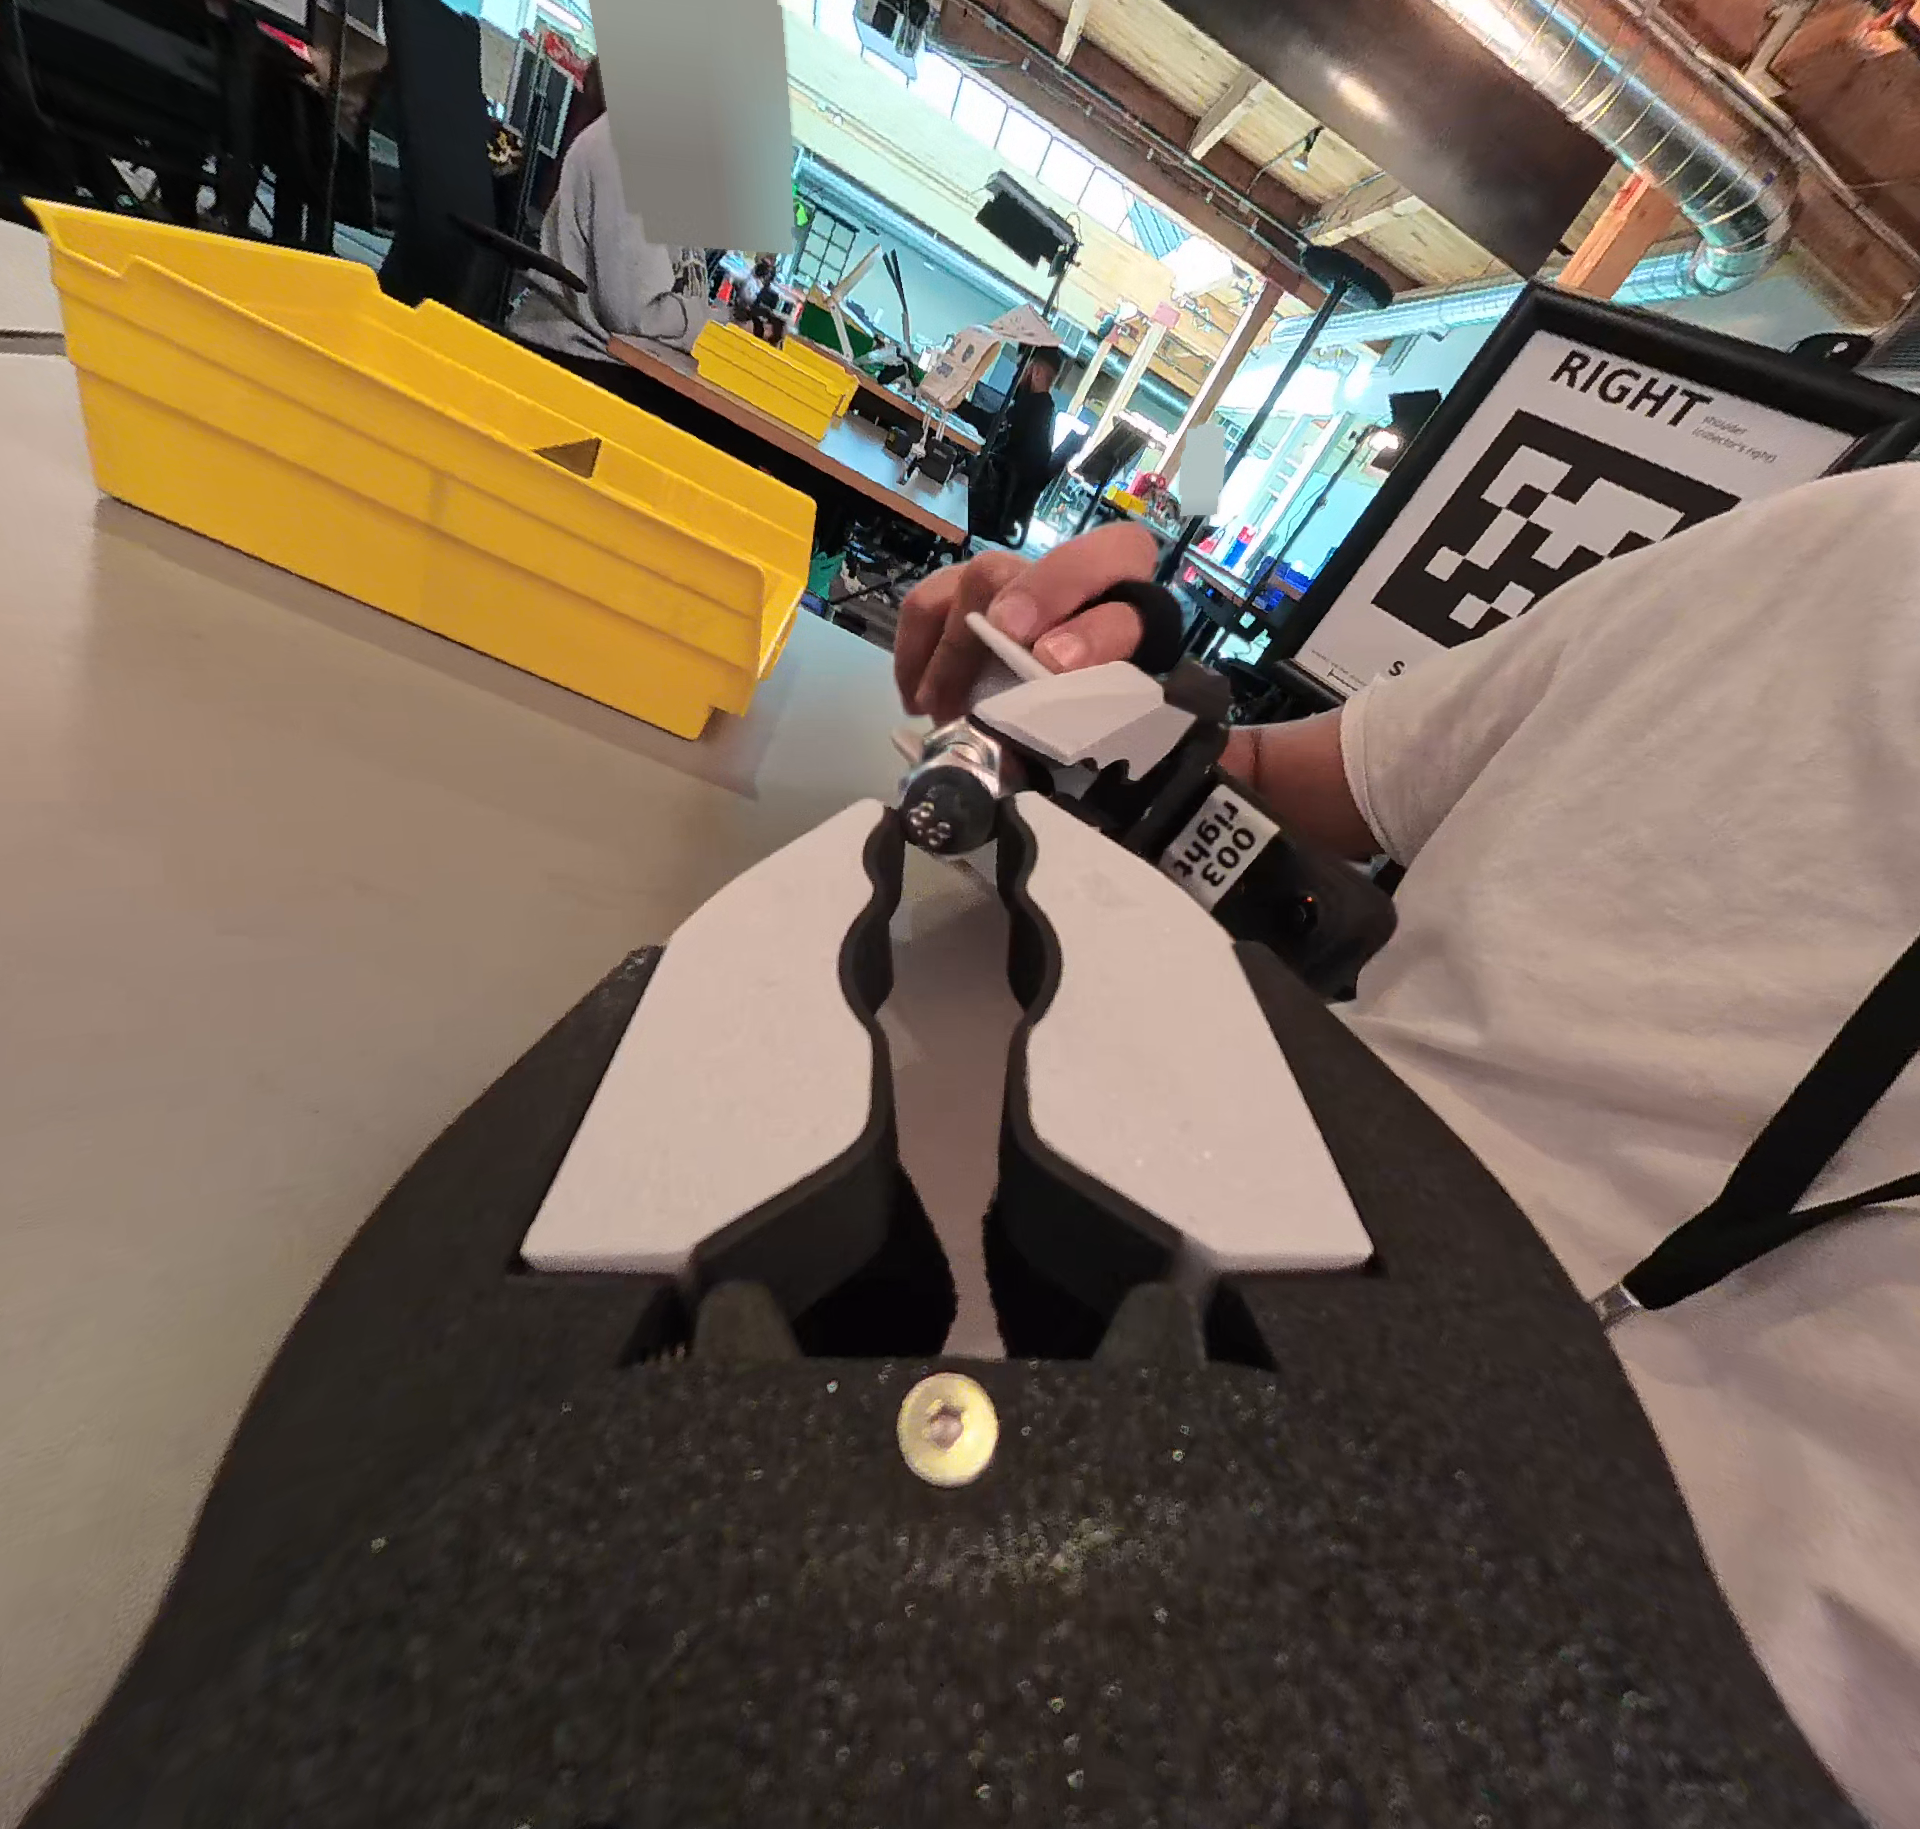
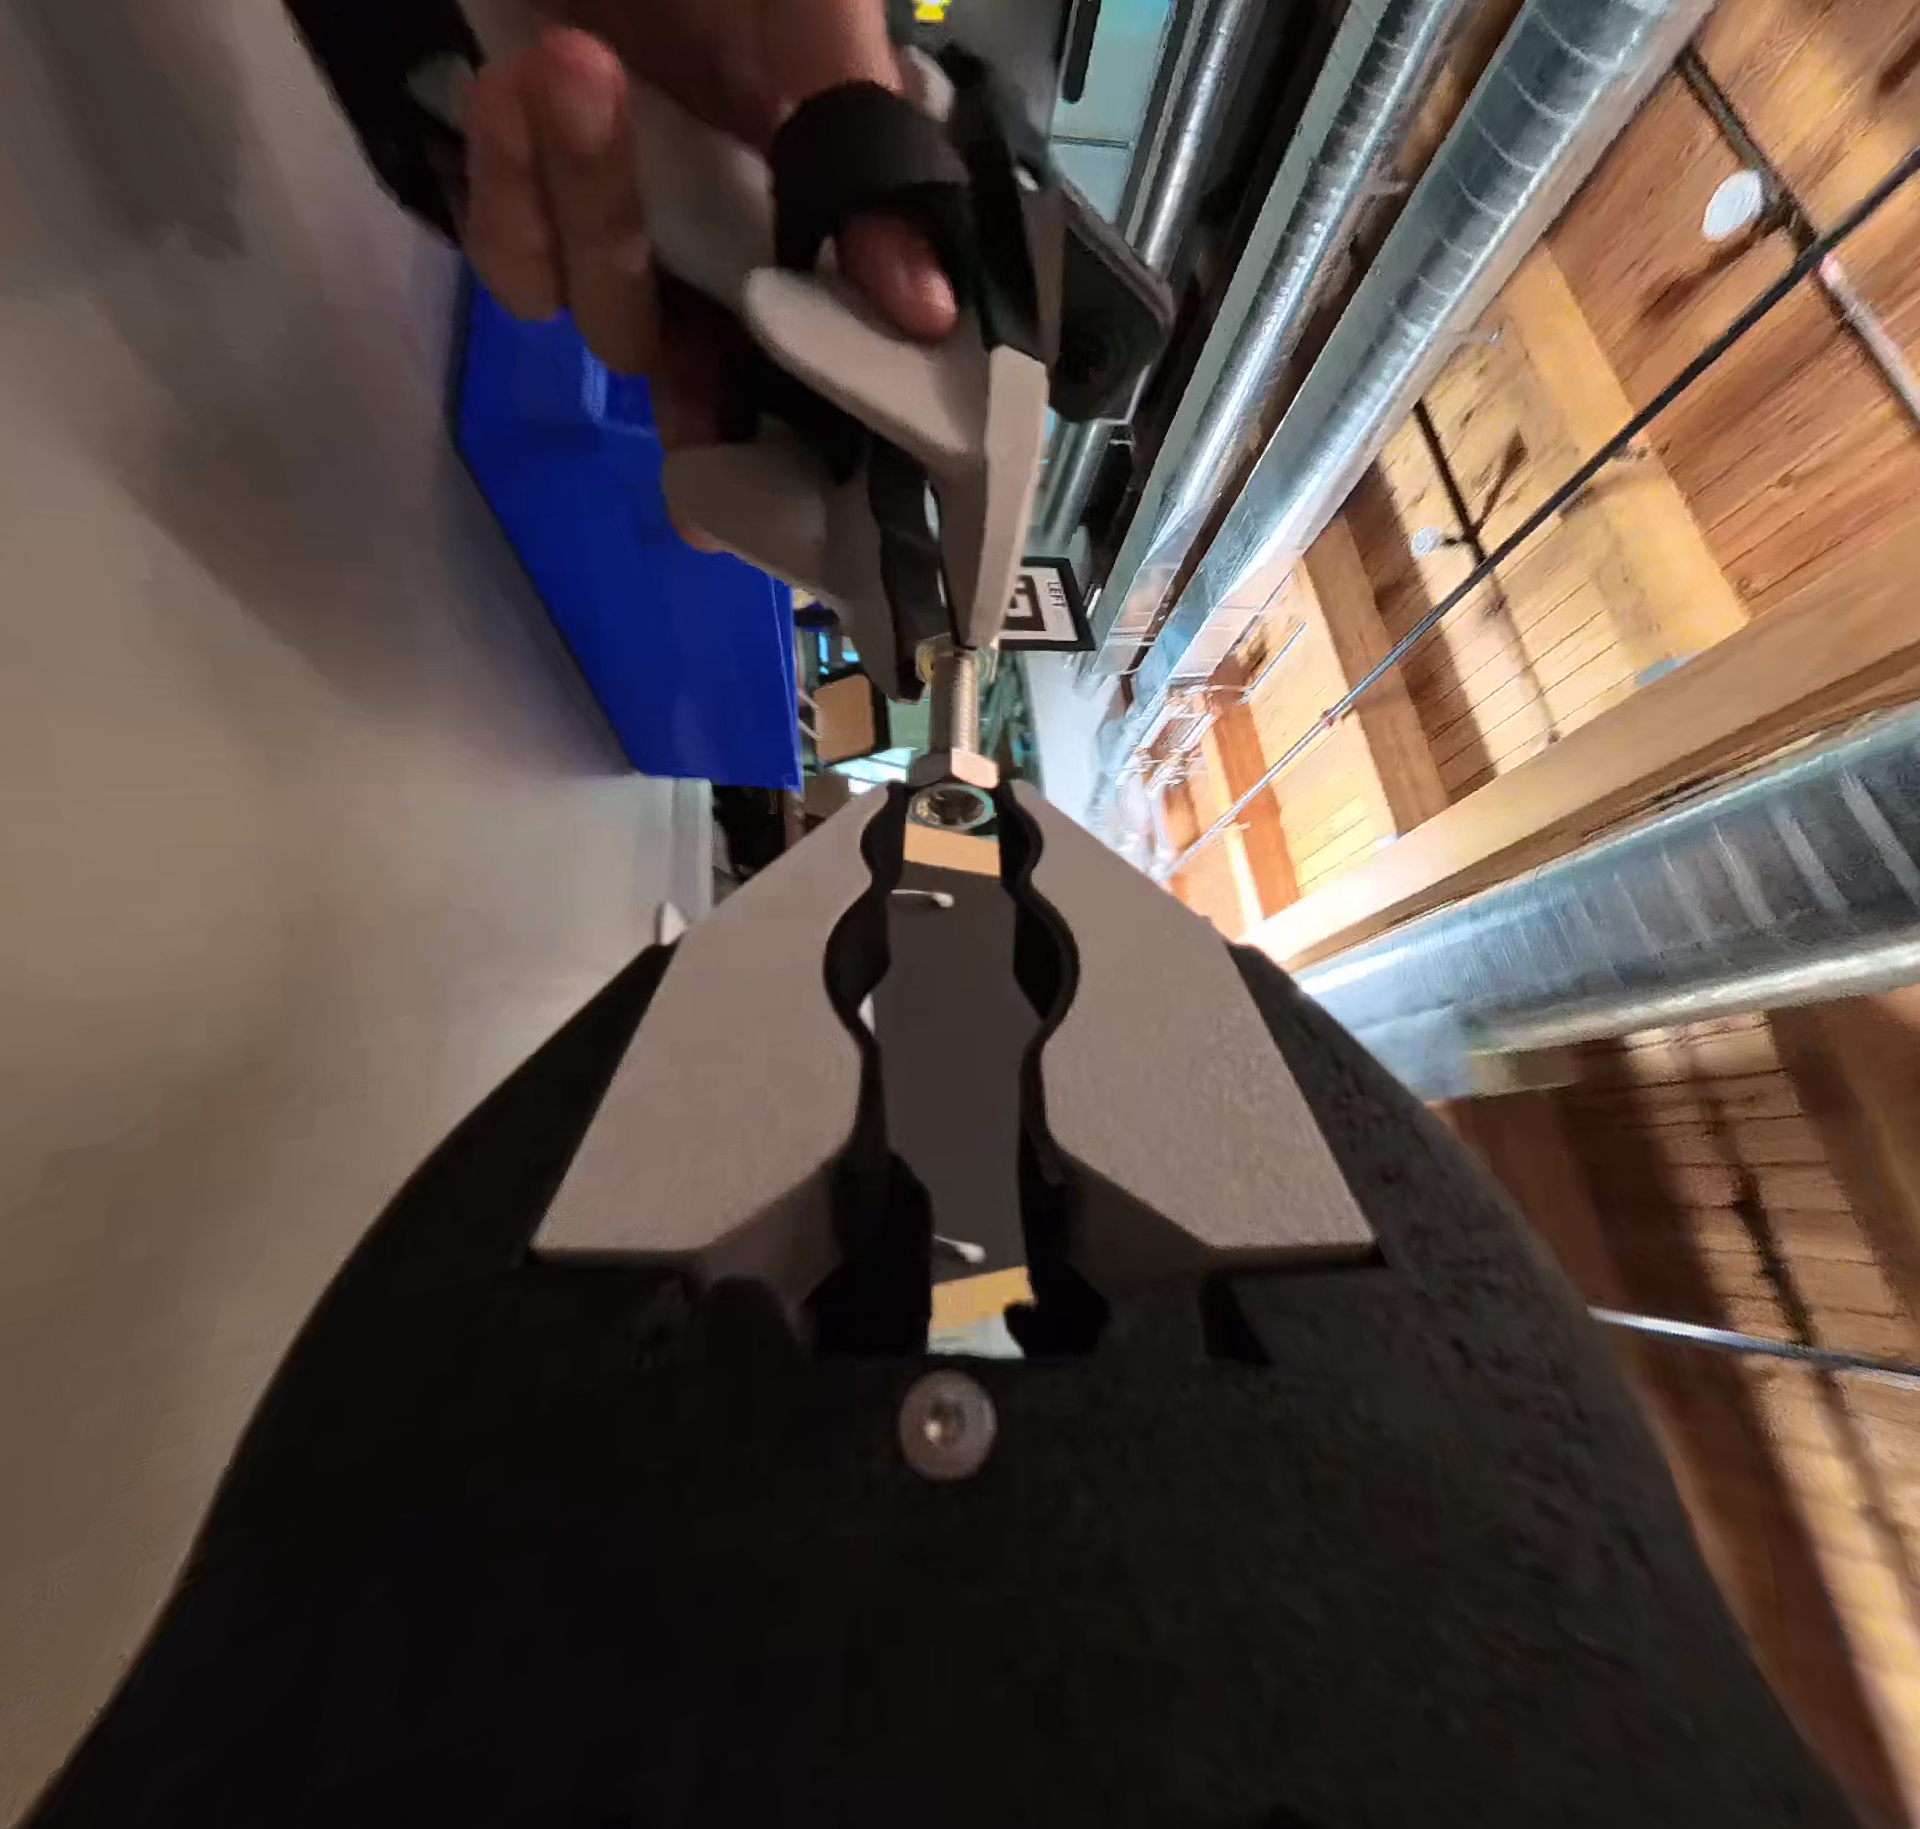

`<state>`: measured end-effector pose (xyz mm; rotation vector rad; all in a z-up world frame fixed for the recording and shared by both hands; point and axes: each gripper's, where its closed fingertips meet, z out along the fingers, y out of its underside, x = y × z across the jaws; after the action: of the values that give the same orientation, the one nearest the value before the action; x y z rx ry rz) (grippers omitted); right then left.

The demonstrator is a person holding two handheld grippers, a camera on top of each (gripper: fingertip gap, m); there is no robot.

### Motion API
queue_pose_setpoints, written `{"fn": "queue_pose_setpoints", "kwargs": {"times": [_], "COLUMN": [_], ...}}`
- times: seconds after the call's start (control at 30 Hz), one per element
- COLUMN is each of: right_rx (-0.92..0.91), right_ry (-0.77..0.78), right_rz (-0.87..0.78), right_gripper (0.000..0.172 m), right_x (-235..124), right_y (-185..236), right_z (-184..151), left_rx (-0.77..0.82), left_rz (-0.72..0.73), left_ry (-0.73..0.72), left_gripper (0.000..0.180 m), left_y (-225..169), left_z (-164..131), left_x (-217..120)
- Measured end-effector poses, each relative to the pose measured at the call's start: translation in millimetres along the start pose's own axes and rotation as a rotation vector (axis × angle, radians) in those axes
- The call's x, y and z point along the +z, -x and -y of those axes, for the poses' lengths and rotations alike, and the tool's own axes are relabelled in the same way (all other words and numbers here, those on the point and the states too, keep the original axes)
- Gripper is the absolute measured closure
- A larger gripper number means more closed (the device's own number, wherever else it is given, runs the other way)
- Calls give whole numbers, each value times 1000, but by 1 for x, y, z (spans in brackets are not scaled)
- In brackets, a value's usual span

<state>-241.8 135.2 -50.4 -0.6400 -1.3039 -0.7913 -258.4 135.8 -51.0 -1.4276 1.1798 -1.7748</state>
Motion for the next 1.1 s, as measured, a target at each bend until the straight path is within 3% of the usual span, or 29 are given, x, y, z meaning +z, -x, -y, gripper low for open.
{"fn": "queue_pose_setpoints", "kwargs": {"times": [0.17,0.3,0.47,0.57,0.73,0.83,0.9,1.0,1.1], "right_rx": [451,1181,2175,2474,2696,2708,2653,2458,1971], "right_ry": [20,-2,-331,-386,-438,-455,-432,-376,-270], "right_rz": [94,431,937,958,1002,991,971,879,717], "right_gripper": [119,121,127,137,138,155,155,155,155], "right_x": [2,2,-8,-2,2,2,3,4,4], "right_y": [-3,19,11,10,11,8,8,7,5], "right_z": [-7,-5,16,2,1,-1,-2,-3,-2], "left_rx": [13,76,198,226,261,278,280,250,159], "left_rz": [27,79,113,119,130,141,151,143,105], "left_ry": [-41,-67,-55,-39,1,33,39,37,30], "left_gripper": [164,164,164,164,164,164,164,164,164], "left_y": [4,8,4,2,2,3,4,5,4], "left_z": [8,14,13,11,4,-1,-2,-2,-1], "left_x": [-8,-13,-10,-7,0,3,4,3,2]}}
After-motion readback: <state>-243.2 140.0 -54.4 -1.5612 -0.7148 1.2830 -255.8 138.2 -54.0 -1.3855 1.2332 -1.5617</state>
